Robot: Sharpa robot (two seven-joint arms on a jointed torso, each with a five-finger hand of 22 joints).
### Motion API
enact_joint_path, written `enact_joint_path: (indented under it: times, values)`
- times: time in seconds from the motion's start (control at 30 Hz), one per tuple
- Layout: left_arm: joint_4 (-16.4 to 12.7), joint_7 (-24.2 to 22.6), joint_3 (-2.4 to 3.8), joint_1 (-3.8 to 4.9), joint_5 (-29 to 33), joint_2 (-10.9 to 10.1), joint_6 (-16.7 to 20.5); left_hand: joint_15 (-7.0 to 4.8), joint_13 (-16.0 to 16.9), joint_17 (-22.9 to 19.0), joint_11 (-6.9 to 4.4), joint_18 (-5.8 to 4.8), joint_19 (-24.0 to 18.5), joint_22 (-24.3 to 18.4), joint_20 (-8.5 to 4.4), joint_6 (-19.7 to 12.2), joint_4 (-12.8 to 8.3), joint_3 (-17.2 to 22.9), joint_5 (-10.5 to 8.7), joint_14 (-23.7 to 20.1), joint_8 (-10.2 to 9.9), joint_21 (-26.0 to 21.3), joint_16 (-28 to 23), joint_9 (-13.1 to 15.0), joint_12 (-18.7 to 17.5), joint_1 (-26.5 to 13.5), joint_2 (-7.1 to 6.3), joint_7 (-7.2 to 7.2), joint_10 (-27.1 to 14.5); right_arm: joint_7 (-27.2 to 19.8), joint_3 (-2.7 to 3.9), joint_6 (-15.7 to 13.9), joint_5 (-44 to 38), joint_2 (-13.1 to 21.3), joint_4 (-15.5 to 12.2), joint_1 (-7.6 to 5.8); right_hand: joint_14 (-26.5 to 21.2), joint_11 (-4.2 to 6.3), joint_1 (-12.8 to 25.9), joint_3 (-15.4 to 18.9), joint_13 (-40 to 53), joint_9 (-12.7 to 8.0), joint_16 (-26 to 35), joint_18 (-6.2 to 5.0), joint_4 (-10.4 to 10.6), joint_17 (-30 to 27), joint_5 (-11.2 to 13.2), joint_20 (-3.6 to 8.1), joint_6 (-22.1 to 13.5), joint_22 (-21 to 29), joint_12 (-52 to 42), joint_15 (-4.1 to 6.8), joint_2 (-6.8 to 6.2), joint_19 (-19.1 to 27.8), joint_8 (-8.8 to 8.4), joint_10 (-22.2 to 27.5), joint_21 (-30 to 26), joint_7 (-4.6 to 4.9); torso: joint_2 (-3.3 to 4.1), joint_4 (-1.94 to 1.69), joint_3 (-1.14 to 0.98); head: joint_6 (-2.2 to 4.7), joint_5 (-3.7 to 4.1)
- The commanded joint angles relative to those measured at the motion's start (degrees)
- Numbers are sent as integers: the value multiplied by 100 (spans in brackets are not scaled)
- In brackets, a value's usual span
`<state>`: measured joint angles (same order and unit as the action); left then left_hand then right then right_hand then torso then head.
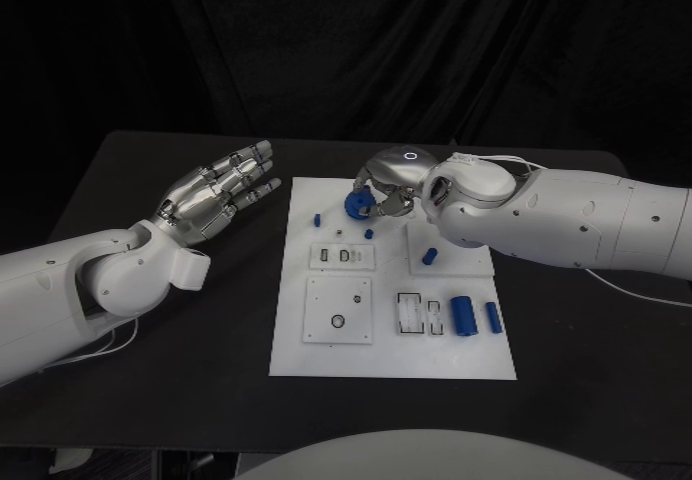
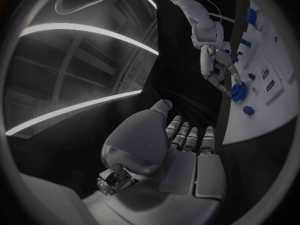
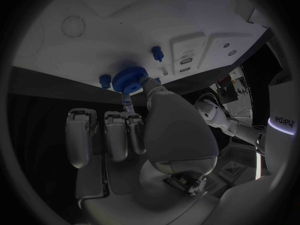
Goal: Assemble the parts on the task board
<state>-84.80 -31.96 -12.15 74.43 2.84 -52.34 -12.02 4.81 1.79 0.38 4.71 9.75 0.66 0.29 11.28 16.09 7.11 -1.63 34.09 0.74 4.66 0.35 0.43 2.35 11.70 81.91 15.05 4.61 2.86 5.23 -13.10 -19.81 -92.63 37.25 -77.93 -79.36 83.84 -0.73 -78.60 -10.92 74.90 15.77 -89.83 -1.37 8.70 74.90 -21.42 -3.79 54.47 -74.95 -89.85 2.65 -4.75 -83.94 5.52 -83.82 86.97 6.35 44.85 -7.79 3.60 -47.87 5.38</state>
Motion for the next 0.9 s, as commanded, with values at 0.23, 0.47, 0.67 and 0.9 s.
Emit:
enact_joint_path:
  times: [0.23,0.47,0.67,0.9]
  values:
    - [-14,-52,5,-14,21,2,-79,37,-2,8,45,56,0,7,36,-25,11,33,-34,15,24,8,21,2,-1,-37,19,-3,-13,136,-9,227,-30,-65,98,26,616,52,-6,-65,1510,99,-17,25,30,1510,90,5,-428,-1359,-15,19,-23,-337,-203,-618,-80,-134,2,1,4,6,-3]
    - [-20,-47,5,-16,21,4,-83,39,-2,8,49,57,0,7,39,-26,17,45,-31,16,26,8,22,2,1,-42,26,2,-14,239,-9,286,-30,-107,123,26,616,104,-91,-136,1510,-1,-17,9,-7,1510,115,46,-667,-1338,-15,63,7,-299,-199,-618,-138,-196,1,-5,3,6,9]
    - [-18,-39,5,-17,21,-1,-83,39,-2,8,49,57,0,7,39,-26,17,45,-31,16,26,8,22,2,1,-42,26,2,-14,317,-9,280,-30,-100,131,26,616,104,-145,-184,1510,-31,-17,-2,-41,1510,47,59,-694,-1323,-15,71,25,-272,-186,-618,-179,-179,2,5,-1,16,-5]
    - [-13,-36,5,-19,21,0,-84,41,-2,8,51,58,1,7,42,-25,19,52,-27,16,27,9,22,3,2,-44,28,4,-14,313,-9,168,-30,-74,133,26,616,82,-125,-188,1510,-75,-17,-11,-35,1510,119,54,-774,-1310,-15,55,14,-248,-196,-618,-216,-155,3,5,-4,21,-3]
